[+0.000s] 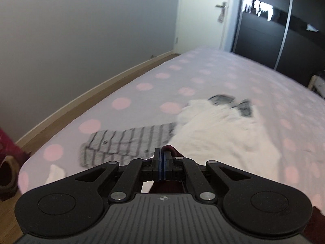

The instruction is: Fold clothes

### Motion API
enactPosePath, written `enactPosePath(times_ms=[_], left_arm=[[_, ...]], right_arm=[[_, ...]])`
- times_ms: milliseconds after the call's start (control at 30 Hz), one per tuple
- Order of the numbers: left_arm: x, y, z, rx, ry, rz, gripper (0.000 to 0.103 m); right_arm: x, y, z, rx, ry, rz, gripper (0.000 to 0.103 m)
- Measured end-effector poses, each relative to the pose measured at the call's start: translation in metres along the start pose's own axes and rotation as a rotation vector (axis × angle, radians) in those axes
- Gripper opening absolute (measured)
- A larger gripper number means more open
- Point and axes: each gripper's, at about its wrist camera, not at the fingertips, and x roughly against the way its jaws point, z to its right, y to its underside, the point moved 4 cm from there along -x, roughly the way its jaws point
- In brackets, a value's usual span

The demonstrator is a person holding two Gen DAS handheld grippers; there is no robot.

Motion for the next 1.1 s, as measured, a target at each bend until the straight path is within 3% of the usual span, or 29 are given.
enactPosePath(times_ms=[200,433,533,633,667,700,800,900,1100], left_arm=[[-0.021,0.009,-0.020,-0.055,-0.087,-0.045,0.000],[-0.021,-0.001,-0.015,-0.019,-0.055,-0.013,0.000],[-0.015,-0.004,-0.008,-0.031,-0.048,0.011,0.000],[-0.008,-0.008,-0.008,-0.013,-0.040,0.034,0.000],[-0.004,-0.010,-0.009,0.000,-0.043,0.047,0.000],[0.000,-0.012,-0.011,0.013,-0.047,0.060,0.000],[0.007,-0.015,-0.021,0.049,-0.097,0.105,0.000],[-0.001,-0.010,-0.028,0.044,-0.143,0.067,0.000],[-0.020,0.000,-0.034,-0.003,-0.185,0.009,0.000]], right_arm=[[-0.039,-0.014,-0.005,-0.014,0.008,0.002,0.041],[-0.057,-0.031,0.010,-0.211,-0.088,0.002,0.041],[-0.072,-0.032,0.005,-0.235,-0.096,-0.030,0.038],[-0.090,-0.028,0.000,-0.250,-0.102,-0.073,0.026],[-0.096,-0.027,0.000,-0.261,-0.109,-0.078,0.012],[-0.099,-0.028,0.001,-0.281,-0.117,-0.068,0.006],[-0.097,-0.030,0.021,-0.425,-0.110,0.026,0.006],[-0.096,-0.029,0.044,-0.578,-0.117,0.081,0.006],[-0.098,-0.029,0.041,-0.583,-0.141,0.078,0.010]])
